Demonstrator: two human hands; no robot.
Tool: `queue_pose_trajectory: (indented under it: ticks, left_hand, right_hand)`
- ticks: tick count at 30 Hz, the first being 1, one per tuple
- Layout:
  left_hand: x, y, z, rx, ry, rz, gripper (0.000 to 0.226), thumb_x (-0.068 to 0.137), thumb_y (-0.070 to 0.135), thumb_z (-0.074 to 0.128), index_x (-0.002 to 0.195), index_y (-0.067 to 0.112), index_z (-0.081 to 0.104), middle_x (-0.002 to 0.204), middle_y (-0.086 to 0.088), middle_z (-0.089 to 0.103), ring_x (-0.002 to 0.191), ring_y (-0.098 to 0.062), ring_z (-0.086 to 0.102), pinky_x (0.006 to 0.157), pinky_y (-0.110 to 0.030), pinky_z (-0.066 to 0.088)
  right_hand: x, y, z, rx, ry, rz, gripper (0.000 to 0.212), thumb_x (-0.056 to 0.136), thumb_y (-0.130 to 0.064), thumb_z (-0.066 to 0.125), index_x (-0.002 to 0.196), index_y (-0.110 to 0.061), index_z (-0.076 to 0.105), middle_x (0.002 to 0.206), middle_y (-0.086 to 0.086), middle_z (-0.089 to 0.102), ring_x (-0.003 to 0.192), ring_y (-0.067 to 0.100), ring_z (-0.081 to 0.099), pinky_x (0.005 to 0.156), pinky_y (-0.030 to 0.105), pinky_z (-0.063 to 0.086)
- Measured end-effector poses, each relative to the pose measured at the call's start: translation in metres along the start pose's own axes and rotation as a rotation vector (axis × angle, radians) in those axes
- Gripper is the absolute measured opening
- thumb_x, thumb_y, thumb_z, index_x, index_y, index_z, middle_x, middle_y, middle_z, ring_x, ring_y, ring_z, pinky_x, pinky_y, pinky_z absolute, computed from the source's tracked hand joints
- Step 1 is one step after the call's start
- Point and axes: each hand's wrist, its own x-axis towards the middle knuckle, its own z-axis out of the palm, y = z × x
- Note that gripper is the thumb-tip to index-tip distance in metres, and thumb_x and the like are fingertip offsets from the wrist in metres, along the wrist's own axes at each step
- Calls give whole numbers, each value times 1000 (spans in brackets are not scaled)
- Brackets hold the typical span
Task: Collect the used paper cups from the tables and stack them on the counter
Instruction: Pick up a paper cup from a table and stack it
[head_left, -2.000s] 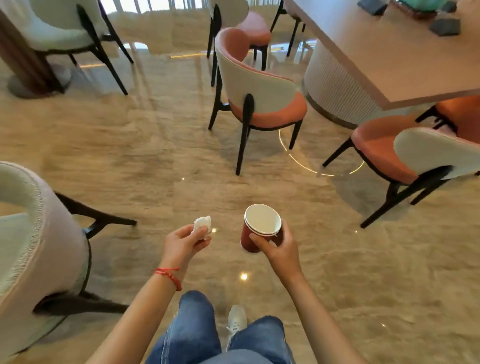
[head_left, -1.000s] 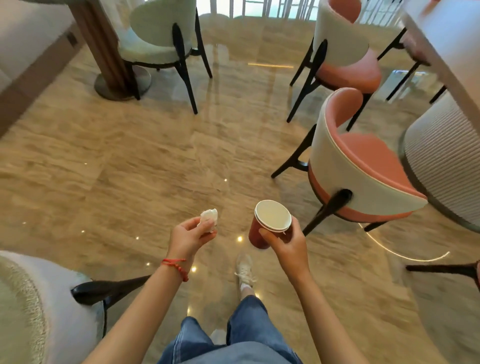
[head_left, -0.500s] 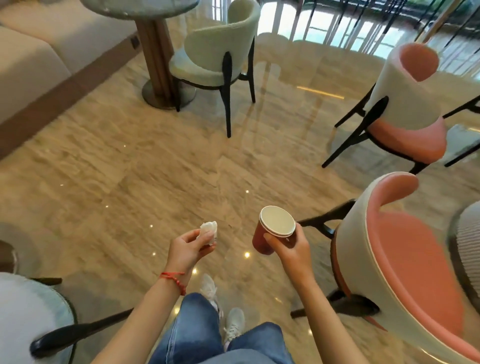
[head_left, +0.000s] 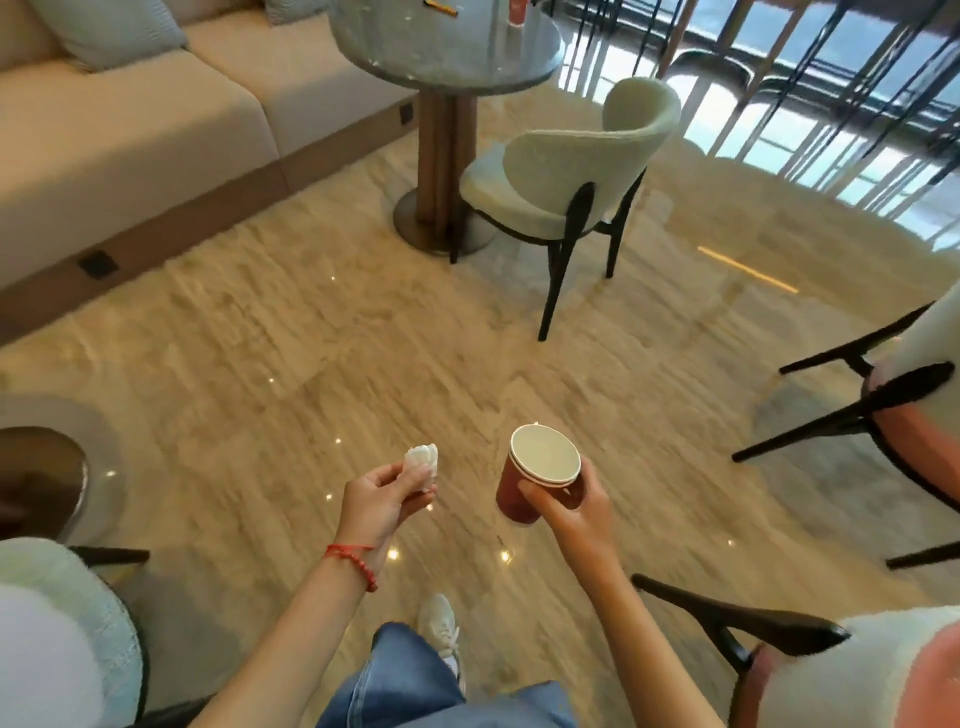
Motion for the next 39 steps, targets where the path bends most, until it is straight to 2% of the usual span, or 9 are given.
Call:
queue_pose_trajectory:
  ticks: [4, 7, 10, 13, 19, 25, 28, 31, 39]
  left_hand:
    - [27, 34, -21, -41, 92, 55, 15, 80, 4, 66, 93, -3, 65, 78, -13, 66, 61, -11, 65, 60, -17, 56]
    - [41, 52, -45, -108, 201, 82, 16, 80, 4, 66, 94, -3, 65, 81, -13, 66, 68, -15, 63, 62, -17, 56]
    - [51, 67, -71, -173, 304, 117, 12, 80, 4, 66, 91, -1, 66, 78, -11, 65, 63, -10, 64, 59, -16, 55]
    - [61, 84, -94, -223, 420, 150, 13, 80, 5, 67, 91, -2, 66, 76, -9, 65, 62, -9, 64, 58, -16, 55]
    - [102, 120, -120, -308, 574, 181, 3, 78, 5, 68, 77, 8, 69, 69, -4, 70, 62, -10, 67, 55, -17, 54]
    - [167, 183, -127, -331, 644, 185, 5, 78, 5, 68, 76, 9, 68, 79, -10, 68, 72, -18, 65, 54, -17, 54]
    - [197, 218, -131, -327, 656, 204, 2, 78, 4, 68, 79, 5, 70, 76, -10, 69, 66, -15, 66, 55, -17, 54]
    - [223, 247, -142, -375, 687, 216, 10, 79, 2, 67, 73, 9, 70, 70, -6, 70, 61, -12, 67, 55, -18, 55]
    - [301, 293, -193, -417, 742, 186, 5, 80, 2, 65, 81, 5, 67, 79, -12, 68, 70, -17, 66, 57, -19, 56]
  right_hand:
    - [46, -20, 46, -8, -143, -29, 52, 72, -7, 79, 115, -21, 54, 107, -11, 63, 92, -9, 61, 73, 7, 47]
    - [72, -27, 84, -41, -279, -46, 50, 72, -7, 79, 114, -20, 56, 104, -10, 66, 92, -2, 63, 72, 9, 47]
    - [96, -37, 124, -55, -415, -46, 49, 71, -8, 79, 113, -19, 58, 103, -8, 67, 91, -1, 64, 71, 10, 48]
    - [117, -47, 166, -75, -545, -58, 48, 70, -8, 80, 111, -23, 58, 101, -9, 68, 90, -4, 64, 71, 9, 48]
    - [166, -65, 244, -89, -737, -62, 46, 71, -7, 79, 107, -27, 59, 101, -7, 68, 91, -2, 65, 71, 10, 49]
    - [240, -99, 313, -92, -848, -53, 48, 73, -10, 78, 115, -21, 58, 106, -7, 68, 94, -1, 64, 72, 10, 49]
    - [277, -121, 346, -96, -878, -76, 45, 73, -9, 78, 110, -25, 59, 103, -8, 68, 93, 0, 65, 71, 10, 49]
    - [308, -138, 382, -96, -914, -71, 46, 73, -8, 78, 108, -29, 58, 103, -11, 69, 95, 0, 65, 72, 11, 49]
    - [370, -137, 474, -125, -927, -61, 48, 72, -9, 79, 109, -33, 57, 100, -26, 67, 95, -3, 64, 72, 8, 48]
